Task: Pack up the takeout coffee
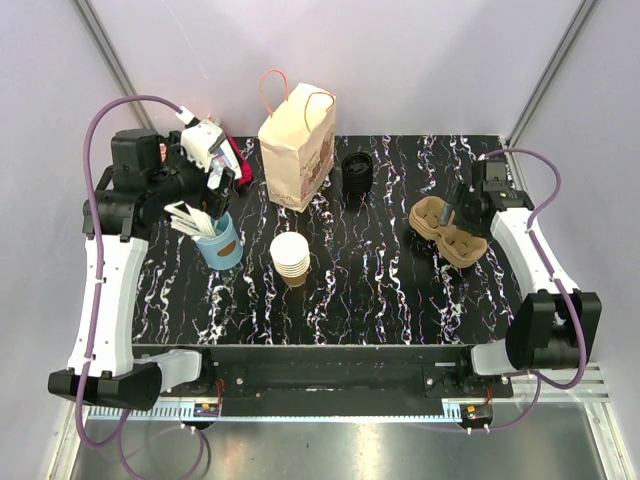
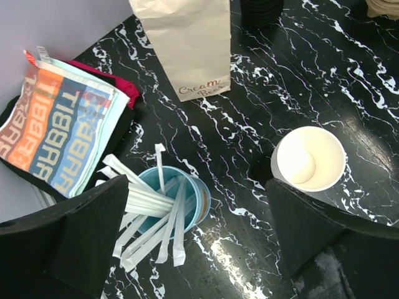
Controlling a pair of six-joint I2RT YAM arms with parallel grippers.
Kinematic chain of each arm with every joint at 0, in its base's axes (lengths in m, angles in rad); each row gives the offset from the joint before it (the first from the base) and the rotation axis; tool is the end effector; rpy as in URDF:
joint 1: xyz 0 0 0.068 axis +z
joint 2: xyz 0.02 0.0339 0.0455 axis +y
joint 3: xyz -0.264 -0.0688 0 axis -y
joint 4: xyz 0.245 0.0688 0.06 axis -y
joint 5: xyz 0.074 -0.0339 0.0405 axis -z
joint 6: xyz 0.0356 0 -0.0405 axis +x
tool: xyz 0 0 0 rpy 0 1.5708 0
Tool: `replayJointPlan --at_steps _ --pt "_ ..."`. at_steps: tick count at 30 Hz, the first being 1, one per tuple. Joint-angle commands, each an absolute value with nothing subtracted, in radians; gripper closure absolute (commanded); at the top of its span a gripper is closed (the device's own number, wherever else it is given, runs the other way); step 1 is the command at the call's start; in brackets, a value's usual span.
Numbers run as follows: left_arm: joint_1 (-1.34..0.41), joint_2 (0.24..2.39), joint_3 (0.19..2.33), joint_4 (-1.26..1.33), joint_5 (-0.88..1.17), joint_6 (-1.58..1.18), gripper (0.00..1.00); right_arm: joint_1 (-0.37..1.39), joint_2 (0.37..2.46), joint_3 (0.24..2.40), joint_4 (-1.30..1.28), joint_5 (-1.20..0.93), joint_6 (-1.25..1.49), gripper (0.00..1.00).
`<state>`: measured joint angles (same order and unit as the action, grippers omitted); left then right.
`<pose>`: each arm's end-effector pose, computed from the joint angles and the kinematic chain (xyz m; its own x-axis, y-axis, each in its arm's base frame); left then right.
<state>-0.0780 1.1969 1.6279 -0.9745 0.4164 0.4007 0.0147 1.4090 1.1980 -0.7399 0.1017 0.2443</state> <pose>0.2105 -0.0309 0.4610 -0.3123 0.3822 -0.8697 0.5845 0.7990 0.1413 0.2932 0.0007 0.2924 -0.7790 0.2292 -0.5837 0.2399 0.9689 0.0603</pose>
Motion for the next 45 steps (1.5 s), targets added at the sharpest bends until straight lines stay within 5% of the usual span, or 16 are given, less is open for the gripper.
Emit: replayJointPlan --at_steps 1,33,45 --pt "-0.095 1.203 1.628 -0.925 0.437 0.411 0.01 0.005 1.443 1.192 -0.666 0.043 0.340 0.19" --pt "-0.112 1.229 1.605 -0.907 0.431 0.407 0.01 -0.038 1.707 1.310 -0.672 0.046 0.495 0.23" --pt "-0.115 1.220 1.588 -0.905 0.423 0.408 0.01 -0.038 1.749 1.362 -0.646 0.081 0.466 0.32"
